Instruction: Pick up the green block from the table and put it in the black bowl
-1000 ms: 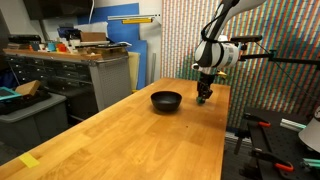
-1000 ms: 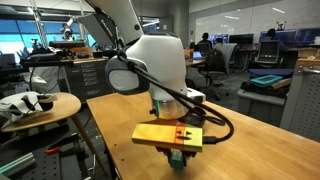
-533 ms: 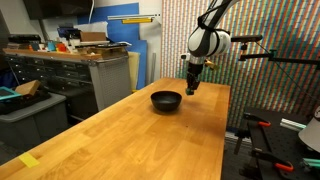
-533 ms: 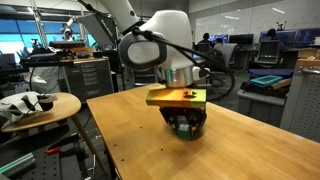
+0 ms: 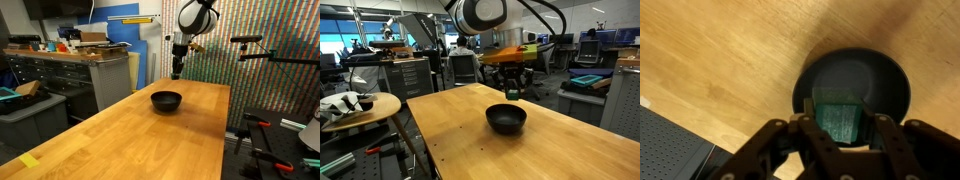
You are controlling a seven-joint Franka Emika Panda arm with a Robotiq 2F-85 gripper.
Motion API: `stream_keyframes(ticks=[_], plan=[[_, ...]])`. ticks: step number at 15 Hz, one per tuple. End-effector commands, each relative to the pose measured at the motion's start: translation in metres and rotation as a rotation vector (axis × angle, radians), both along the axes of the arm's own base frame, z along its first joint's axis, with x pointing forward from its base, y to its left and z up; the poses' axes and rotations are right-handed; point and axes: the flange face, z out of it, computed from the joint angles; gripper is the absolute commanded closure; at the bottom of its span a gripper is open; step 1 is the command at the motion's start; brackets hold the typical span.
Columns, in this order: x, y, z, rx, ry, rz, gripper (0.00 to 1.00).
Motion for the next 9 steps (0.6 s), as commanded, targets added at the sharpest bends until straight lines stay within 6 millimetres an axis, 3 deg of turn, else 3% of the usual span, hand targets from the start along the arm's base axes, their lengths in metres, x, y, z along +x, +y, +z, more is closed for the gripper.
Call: stream_keyframes(ticks=[1,5,9], plan=[[0.016,0.018,0.011,0.043,0.033,0.004,0.83],[0.021,0.044,-0.006,0.093,0.042,0.022,0.83],[0.021,0.056,-0.037,0.14,0.053,-0.002,0.83]])
